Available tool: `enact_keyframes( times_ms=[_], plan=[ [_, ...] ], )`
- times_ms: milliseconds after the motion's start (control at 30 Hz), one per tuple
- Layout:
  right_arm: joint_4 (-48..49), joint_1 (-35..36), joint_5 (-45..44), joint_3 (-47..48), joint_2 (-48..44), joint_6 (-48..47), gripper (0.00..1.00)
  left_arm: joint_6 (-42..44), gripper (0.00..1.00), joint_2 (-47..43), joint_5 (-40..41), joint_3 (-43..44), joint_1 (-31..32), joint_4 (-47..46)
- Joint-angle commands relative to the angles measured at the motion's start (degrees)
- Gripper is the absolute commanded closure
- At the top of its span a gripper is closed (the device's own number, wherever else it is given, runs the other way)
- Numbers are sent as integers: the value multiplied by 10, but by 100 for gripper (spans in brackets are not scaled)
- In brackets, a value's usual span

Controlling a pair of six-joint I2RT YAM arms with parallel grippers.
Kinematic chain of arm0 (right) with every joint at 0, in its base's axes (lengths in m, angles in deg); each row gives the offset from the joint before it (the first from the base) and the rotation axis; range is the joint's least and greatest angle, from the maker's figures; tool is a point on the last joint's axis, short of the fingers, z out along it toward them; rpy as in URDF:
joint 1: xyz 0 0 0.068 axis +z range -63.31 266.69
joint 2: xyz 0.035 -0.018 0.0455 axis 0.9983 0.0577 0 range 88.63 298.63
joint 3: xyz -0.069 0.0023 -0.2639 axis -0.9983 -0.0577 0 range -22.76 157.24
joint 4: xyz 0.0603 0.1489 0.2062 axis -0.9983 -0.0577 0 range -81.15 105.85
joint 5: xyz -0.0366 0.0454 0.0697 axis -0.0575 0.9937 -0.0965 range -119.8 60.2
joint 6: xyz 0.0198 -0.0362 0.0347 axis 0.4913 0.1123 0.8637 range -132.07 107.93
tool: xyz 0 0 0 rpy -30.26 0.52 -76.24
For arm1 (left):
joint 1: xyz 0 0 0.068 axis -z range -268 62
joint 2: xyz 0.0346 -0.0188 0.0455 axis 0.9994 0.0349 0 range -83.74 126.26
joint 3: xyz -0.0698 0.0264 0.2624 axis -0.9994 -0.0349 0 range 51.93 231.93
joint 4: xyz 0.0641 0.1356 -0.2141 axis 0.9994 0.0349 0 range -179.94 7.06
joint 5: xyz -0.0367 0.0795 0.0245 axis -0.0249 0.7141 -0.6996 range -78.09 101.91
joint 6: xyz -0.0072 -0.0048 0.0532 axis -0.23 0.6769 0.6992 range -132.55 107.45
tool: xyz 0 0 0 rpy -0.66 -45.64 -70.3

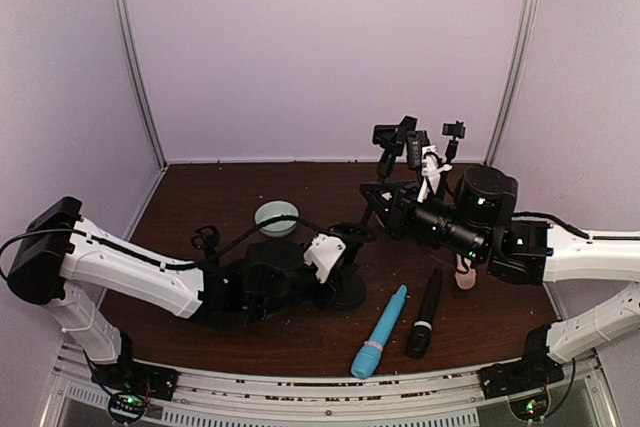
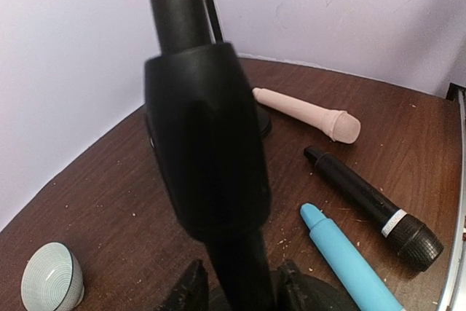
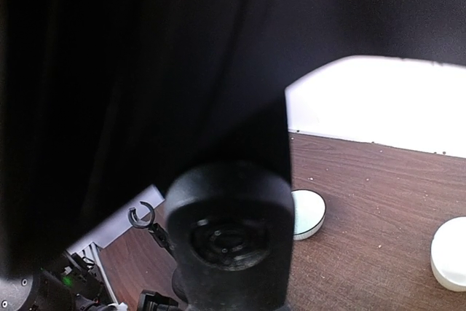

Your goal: Attach the microphones to the stand

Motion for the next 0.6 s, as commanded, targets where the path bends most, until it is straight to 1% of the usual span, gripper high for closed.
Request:
enact_keyframes(
  times_ms=[0,67,267,300,333,400,433,467,567],
  plan=[
    [41,5,-13,4,-21,5,100,-8,67,-2,-23,9,-7,-18],
    [37,5,-13,7,-18,4,100,-5,72,-2,-33,11,-10,-16],
    [36,5,-10,-4,-25,7,100,-10,94,-10,-68,11,-22,-12],
    [35,5,-7,-7,-28,6,97,-12,98,-13,-73,10,-23,-12],
    [31,5,-3,-9,-32,4,90,-15,100,-18,-76,10,-24,-12],
    [13,5,6,-15,-42,3,60,-23,100,-34,-90,10,-27,-8],
    [3,5,8,-19,-49,6,49,-28,100,-43,-98,11,-28,-2],
    [-6,5,7,-26,-56,9,42,-35,100,-53,-105,15,-28,5],
    [-17,5,5,-55,-81,28,27,-52,100,-79,-117,24,-28,26]
  ],
)
